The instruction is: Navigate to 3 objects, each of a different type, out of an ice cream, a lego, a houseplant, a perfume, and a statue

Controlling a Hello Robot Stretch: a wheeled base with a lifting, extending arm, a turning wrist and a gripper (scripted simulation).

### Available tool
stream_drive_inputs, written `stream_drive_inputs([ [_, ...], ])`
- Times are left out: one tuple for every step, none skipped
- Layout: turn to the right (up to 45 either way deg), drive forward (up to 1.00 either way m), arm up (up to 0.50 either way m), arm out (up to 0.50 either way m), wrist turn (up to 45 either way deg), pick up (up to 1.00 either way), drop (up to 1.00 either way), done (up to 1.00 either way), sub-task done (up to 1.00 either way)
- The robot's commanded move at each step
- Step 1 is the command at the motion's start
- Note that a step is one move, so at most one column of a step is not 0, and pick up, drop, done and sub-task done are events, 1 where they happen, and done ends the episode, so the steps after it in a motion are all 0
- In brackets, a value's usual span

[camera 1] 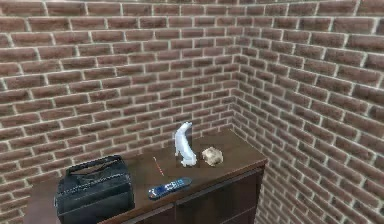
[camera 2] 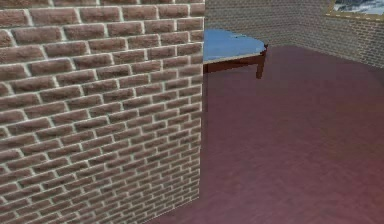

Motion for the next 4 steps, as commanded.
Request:
stream_drive_inputs([
  [0.0,0.00,0.00,0.00,0.0,0.00,0.00,0.00,1.00],
  [45.0,0.00,0.00,0.00,0.0,0.00,0.00,0.00,0.00],
  [18.0,0.00,0.00,0.00,0.0,0.00,0.00,0.00,0.00],
  [0.0,0.15,0.00,0.00,0.0,0.00,0.00,0.00,0.00],
])
